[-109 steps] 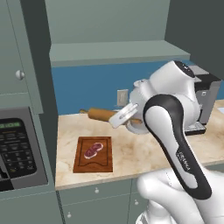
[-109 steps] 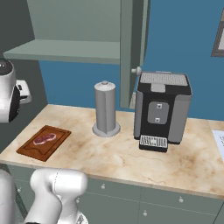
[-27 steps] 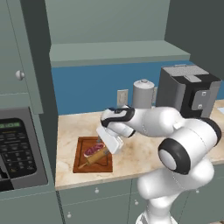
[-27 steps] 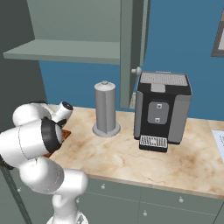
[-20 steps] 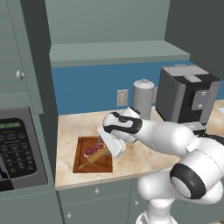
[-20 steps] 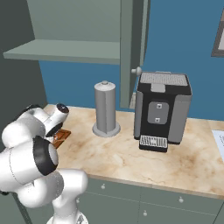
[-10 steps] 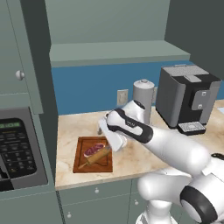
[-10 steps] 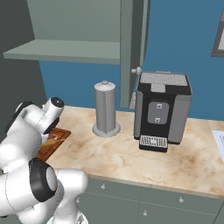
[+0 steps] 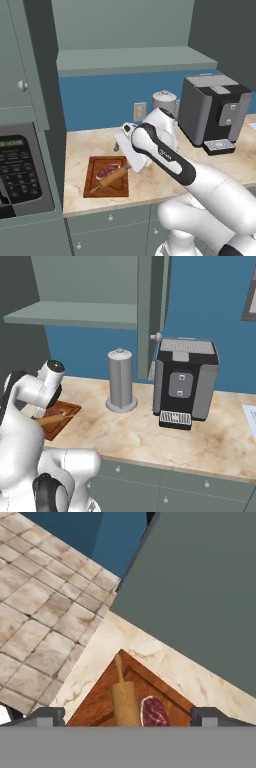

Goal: Open the cabinet, retrieve the rolling pin, and place it next to the meat on the cutting board to prepare for tenderizing.

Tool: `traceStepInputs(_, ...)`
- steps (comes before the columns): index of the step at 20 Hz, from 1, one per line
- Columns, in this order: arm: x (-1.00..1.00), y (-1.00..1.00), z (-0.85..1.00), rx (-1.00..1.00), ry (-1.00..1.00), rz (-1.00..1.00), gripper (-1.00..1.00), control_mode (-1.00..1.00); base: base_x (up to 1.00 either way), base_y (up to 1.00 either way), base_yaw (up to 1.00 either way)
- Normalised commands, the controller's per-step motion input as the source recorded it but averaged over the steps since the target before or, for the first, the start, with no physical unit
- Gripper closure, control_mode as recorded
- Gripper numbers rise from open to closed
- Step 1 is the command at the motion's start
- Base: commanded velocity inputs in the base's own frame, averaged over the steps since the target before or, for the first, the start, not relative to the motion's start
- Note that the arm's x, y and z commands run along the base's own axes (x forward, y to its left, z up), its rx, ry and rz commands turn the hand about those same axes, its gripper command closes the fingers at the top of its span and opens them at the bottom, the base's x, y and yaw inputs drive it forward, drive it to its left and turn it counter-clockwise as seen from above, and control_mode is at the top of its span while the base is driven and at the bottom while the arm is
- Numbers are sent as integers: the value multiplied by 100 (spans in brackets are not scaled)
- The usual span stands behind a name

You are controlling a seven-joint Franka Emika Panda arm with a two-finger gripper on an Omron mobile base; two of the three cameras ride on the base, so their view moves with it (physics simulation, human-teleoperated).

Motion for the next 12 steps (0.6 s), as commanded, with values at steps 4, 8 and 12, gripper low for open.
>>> traceStepInputs(4,-66,0,48,0,-4,0,-100,-100,0,0,0)
traceStepInputs(8,-63,0,51,0,-3,-1,-100,-100,0,0,0)
traceStepInputs(12,-74,0,41,0,-4,-1,-100,-100,0,0,0)
